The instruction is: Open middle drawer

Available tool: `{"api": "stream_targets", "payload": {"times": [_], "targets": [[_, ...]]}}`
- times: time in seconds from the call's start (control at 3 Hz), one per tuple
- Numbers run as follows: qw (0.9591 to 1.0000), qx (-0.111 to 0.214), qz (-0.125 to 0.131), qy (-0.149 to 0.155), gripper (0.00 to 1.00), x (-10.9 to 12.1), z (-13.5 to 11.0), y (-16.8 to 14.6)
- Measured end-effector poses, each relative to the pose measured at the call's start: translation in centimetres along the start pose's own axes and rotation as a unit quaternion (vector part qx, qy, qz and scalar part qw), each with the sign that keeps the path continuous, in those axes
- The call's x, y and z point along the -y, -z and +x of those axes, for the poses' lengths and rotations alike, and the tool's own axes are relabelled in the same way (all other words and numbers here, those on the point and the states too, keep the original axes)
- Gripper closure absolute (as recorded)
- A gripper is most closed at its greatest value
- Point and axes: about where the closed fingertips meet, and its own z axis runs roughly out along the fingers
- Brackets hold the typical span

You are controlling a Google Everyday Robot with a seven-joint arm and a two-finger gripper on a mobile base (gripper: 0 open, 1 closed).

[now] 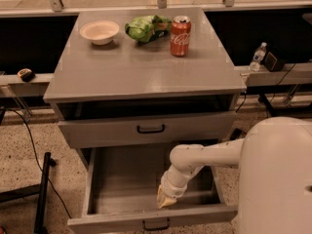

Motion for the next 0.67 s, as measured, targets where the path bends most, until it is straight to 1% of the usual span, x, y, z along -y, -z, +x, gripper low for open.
{"api": "stream_targets", "payload": {"times": [0.33,0.67], "targets": [[0.999,0.004,-0.043,0.005,1.0,-2.9,0.2,-0.1],[0.9967,0.014,-0.08,-0.001,1.0,-6.6,0.5,0.1]]}}
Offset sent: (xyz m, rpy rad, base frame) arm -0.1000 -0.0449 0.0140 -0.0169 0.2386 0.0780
